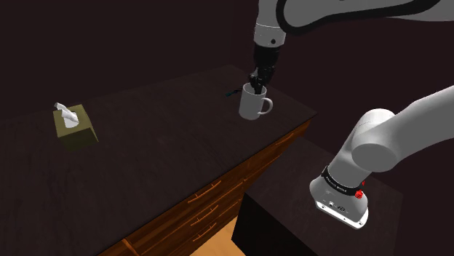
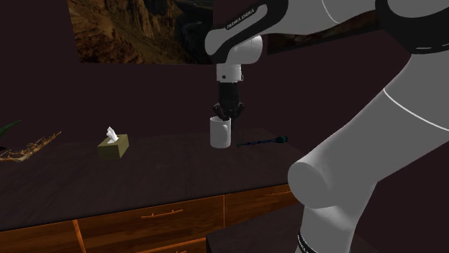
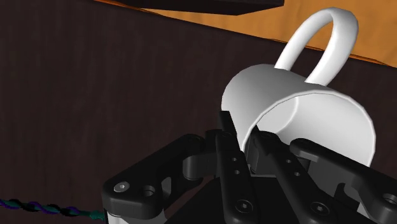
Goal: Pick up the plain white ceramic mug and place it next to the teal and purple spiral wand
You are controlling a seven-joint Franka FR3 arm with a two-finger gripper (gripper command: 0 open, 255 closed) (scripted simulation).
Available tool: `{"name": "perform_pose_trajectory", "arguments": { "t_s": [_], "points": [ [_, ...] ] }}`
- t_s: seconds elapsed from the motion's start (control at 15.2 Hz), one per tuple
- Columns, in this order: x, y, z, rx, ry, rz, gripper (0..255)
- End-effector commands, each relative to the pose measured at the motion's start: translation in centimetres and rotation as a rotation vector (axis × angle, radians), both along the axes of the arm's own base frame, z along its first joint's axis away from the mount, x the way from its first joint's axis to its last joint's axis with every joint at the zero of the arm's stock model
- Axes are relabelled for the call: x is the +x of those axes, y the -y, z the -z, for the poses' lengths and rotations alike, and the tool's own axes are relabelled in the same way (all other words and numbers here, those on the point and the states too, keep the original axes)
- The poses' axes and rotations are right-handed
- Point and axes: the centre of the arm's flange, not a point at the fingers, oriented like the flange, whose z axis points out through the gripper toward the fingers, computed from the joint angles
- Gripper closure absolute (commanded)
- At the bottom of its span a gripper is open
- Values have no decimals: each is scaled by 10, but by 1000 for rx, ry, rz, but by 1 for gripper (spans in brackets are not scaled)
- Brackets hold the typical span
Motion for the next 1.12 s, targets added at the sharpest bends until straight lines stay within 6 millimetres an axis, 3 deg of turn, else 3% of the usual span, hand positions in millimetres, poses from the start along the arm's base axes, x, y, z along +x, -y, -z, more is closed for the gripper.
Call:
{"name": "perform_pose_trajectory", "arguments": {
  "t_s": [0.0,1.06],
  "points": [
    [0,1,-6,0,0,0,255],
    [193,87,-8,0,0,0,255]
  ]
}}
